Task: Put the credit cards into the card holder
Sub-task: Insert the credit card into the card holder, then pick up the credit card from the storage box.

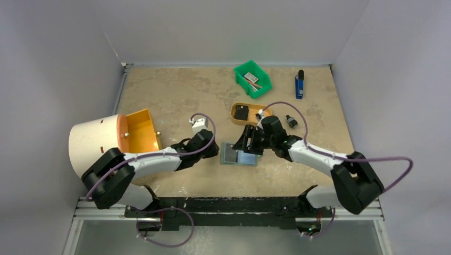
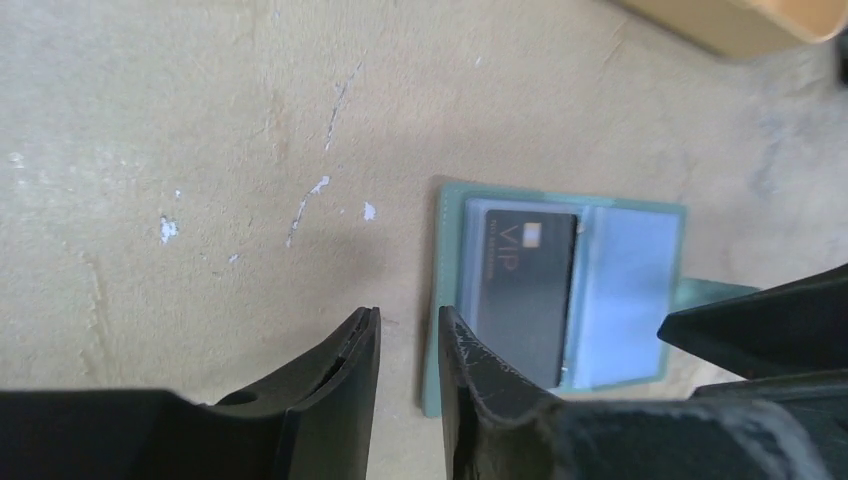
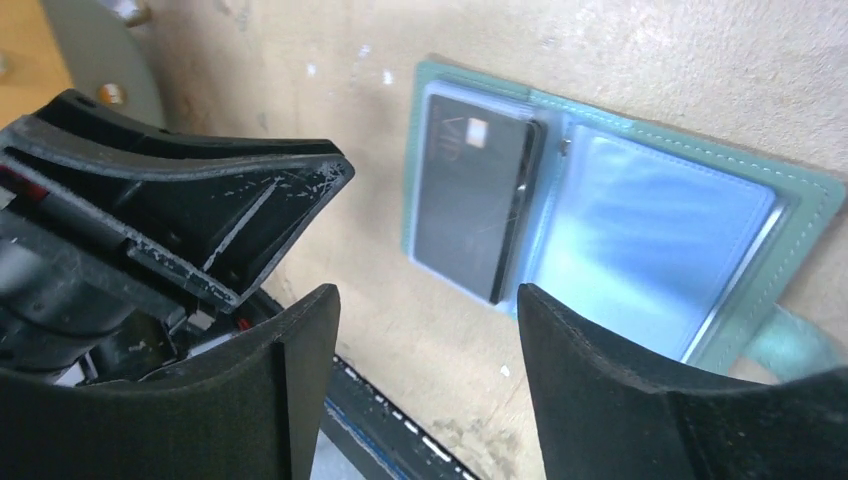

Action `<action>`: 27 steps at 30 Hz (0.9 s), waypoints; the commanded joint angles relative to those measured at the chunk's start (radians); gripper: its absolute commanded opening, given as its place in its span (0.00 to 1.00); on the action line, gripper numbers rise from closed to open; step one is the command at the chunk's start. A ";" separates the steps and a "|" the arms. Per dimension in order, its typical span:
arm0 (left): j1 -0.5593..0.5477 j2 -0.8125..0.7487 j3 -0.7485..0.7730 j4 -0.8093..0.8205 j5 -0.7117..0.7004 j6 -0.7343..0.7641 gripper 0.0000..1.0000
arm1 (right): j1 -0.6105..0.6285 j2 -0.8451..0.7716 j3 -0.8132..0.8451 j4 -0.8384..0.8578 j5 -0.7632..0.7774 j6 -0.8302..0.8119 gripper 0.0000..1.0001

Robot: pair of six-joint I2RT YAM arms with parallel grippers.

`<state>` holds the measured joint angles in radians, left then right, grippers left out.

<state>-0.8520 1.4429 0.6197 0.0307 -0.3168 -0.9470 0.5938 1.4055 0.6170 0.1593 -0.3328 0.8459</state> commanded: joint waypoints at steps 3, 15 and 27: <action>-0.002 -0.191 0.010 -0.069 -0.089 0.017 0.38 | 0.000 -0.221 0.148 -0.307 0.219 -0.120 0.70; -0.001 -0.378 0.010 -0.047 -0.116 0.116 0.45 | -0.247 -0.027 0.302 -0.062 0.306 -0.115 0.54; -0.002 -0.360 0.016 -0.065 -0.052 0.117 0.49 | -0.253 0.342 0.534 -0.028 0.215 -0.186 0.65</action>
<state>-0.8520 1.1271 0.6430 -0.0776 -0.3836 -0.8486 0.3401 1.6787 1.0458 0.1005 -0.0864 0.7059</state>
